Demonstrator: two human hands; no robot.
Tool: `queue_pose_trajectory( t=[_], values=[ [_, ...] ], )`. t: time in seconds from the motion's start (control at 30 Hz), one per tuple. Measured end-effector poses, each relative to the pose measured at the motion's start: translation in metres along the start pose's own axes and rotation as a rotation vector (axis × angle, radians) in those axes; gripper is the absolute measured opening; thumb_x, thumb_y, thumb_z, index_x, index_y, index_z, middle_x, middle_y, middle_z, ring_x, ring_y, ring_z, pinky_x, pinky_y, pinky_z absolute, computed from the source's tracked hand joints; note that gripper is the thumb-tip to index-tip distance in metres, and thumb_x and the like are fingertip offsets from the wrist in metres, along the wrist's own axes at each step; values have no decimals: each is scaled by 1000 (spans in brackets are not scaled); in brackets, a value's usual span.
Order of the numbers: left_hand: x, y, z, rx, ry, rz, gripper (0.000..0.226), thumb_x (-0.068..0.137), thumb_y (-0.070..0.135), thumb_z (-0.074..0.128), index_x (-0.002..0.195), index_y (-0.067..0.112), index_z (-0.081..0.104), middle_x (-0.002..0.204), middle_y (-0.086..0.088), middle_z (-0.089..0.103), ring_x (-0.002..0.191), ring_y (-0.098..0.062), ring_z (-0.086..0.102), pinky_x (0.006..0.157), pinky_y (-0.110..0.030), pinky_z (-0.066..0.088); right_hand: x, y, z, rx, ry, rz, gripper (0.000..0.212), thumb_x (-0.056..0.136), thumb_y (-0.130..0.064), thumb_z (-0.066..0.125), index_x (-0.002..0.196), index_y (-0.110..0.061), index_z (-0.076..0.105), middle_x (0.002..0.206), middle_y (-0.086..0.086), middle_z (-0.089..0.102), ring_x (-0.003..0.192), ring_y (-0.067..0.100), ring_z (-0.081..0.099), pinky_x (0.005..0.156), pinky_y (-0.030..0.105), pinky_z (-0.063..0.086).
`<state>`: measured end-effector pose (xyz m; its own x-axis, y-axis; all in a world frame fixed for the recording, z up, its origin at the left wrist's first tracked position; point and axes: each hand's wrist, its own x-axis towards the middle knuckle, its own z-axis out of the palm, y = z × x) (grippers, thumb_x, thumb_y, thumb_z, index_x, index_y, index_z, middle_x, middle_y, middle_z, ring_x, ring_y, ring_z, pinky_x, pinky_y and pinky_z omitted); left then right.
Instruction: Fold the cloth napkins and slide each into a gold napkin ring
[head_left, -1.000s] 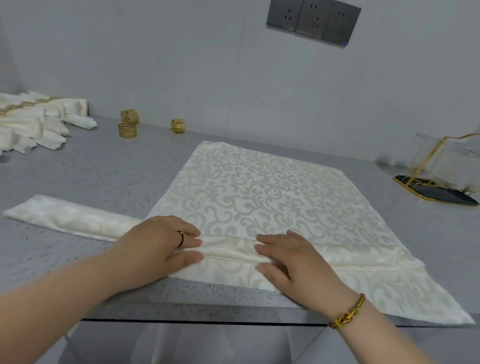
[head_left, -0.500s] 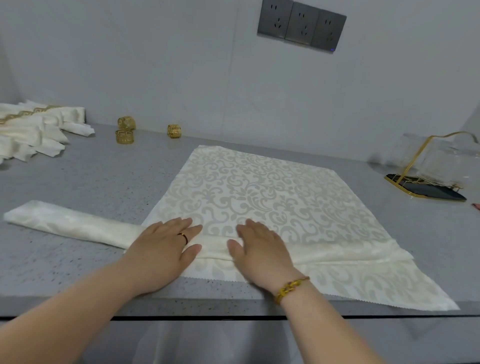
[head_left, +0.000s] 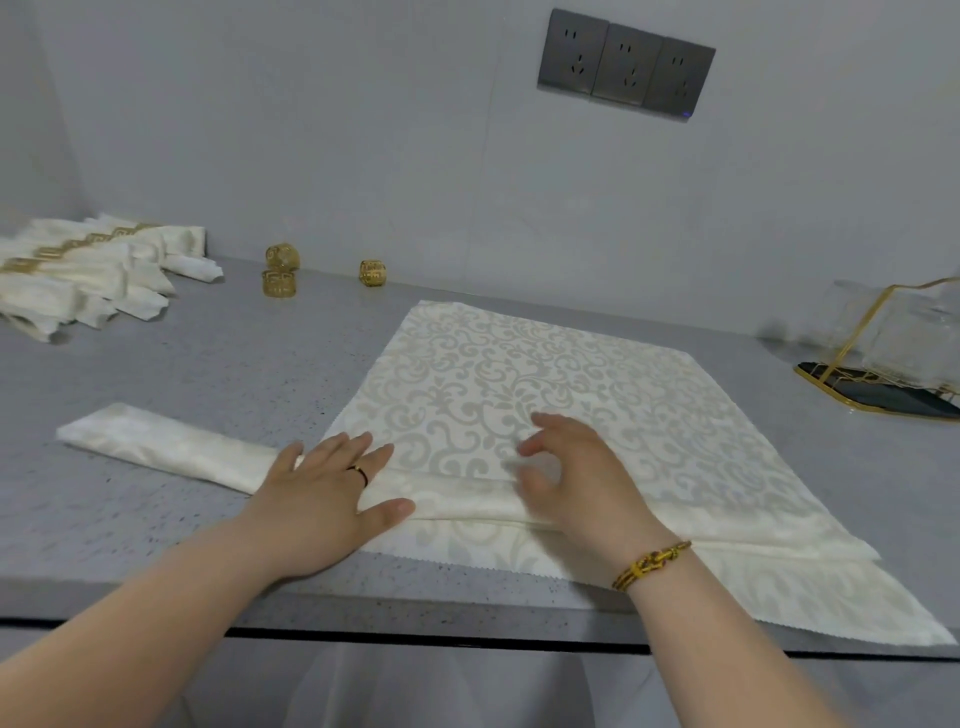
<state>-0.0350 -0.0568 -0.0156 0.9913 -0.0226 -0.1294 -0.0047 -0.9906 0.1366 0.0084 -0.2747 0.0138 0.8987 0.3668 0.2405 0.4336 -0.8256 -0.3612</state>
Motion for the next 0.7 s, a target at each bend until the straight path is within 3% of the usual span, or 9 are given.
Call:
queue_pose_trajectory(
  t=[0.07,0.17,0.33,0.43,0.5,0.57,0.7],
  values=[
    [1,0,1,3,15,-1,78,83,71,9,146,28,-7,155,8,-9,143,-10,-7,115,-35,-7,3,-30,15,228,-105,-140,23,89,-18,55,111,-14,63,135,-8,48,128,6,37,94,6,19],
    [4,-6,-2,-41,24,31,63,95,51,19,147,24,-3,156,7,-4,143,-9,-6,114,-30,-8,7,-48,38,280,-181,-252,24,89,-15,55,110,-13,66,128,-5,57,120,5,46,95,6,26],
    [6,-25,-14,-441,49,74,41,98,28,38,138,22,37,145,9,32,138,-7,21,107,-14,10,10,-44,49,356,-221,-265,29,90,-13,55,117,-18,63,133,-10,52,124,3,42,101,6,26],
    [11,-38,-24,-252,17,75,33,92,32,51,124,33,47,115,15,41,122,-9,37,102,-20,28,12,-45,52,261,-201,-356,30,92,-12,51,119,-19,61,136,-10,48,125,6,37,91,-6,16],
    [16,-46,-34,-189,-64,25,19,86,38,58,102,38,48,100,17,45,96,-4,47,80,-19,37,14,-46,52,217,-183,-398,31,92,-9,50,118,-18,62,136,-8,50,125,10,38,90,-6,14],
    [21,-48,-44,-195,-127,-2,17,82,37,63,81,33,46,85,15,47,74,0,45,62,-16,33,18,-47,52,172,-176,-440,31,91,-7,50,118,-17,63,135,-6,51,124,15,40,94,2,16],
    [38,-53,-57,-150,-134,-20,23,83,33,64,69,25,47,72,10,48,64,-4,43,56,-17,31,31,-52,57,142,-165,-474,33,91,-5,48,119,-16,62,134,-4,52,124,16,40,92,0,16]
  ],
)
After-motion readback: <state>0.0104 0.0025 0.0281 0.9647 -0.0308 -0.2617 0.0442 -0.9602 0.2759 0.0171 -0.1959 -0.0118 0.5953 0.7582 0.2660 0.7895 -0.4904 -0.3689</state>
